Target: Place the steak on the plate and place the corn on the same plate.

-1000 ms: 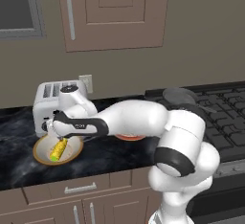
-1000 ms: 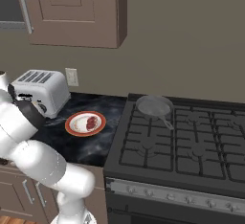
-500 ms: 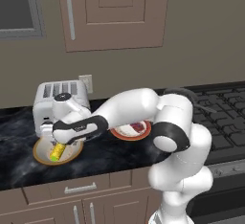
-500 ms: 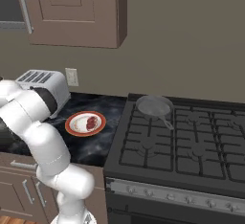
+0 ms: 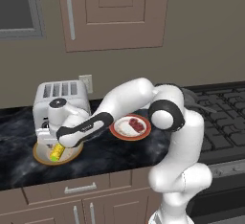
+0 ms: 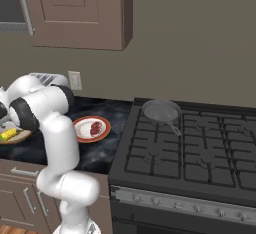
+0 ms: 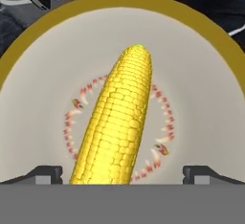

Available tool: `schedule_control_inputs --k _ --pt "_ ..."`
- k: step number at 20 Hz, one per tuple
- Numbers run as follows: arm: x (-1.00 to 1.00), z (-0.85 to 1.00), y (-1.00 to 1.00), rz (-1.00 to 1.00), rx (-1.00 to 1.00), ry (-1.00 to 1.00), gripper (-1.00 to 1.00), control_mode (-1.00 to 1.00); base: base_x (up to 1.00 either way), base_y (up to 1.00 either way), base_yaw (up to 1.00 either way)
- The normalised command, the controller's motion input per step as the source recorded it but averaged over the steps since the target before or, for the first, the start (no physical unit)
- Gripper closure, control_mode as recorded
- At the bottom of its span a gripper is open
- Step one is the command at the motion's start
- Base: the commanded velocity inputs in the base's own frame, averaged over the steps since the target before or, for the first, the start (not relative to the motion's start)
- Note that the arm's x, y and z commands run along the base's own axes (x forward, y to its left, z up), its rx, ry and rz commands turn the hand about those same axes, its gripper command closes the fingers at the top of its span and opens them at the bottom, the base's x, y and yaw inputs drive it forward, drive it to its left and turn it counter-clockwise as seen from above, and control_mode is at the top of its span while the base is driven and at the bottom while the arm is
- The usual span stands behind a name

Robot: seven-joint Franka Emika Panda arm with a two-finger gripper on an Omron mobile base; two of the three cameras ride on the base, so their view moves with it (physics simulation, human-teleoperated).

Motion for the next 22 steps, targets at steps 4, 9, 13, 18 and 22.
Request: schedule_control_inputs --k 4,9,13,18,22 --pt "0.13 -0.06 0.12 0.00 0.00 -0.01 -1.00 -1.00 0.00 0.00 0.00" --pt "0.13 -0.08 0.01 0.00 0.00 0.00 -1.00 -1.00 0.00 0.00 0.00" --pt "0.01 -0.07 -0.07 0.00 0.00 0.00 -1.00 -1.00 0.00 0.00 0.00" --pt "0.00 -0.15 -0.33 0.00 0.02 -0.01 -1.00 -1.00 0.00 0.00 0.00" --pt "0.00 -0.16 -0.27 0.00 0.03 -0.01 -1.00 -1.00 0.00 0.00 0.00"
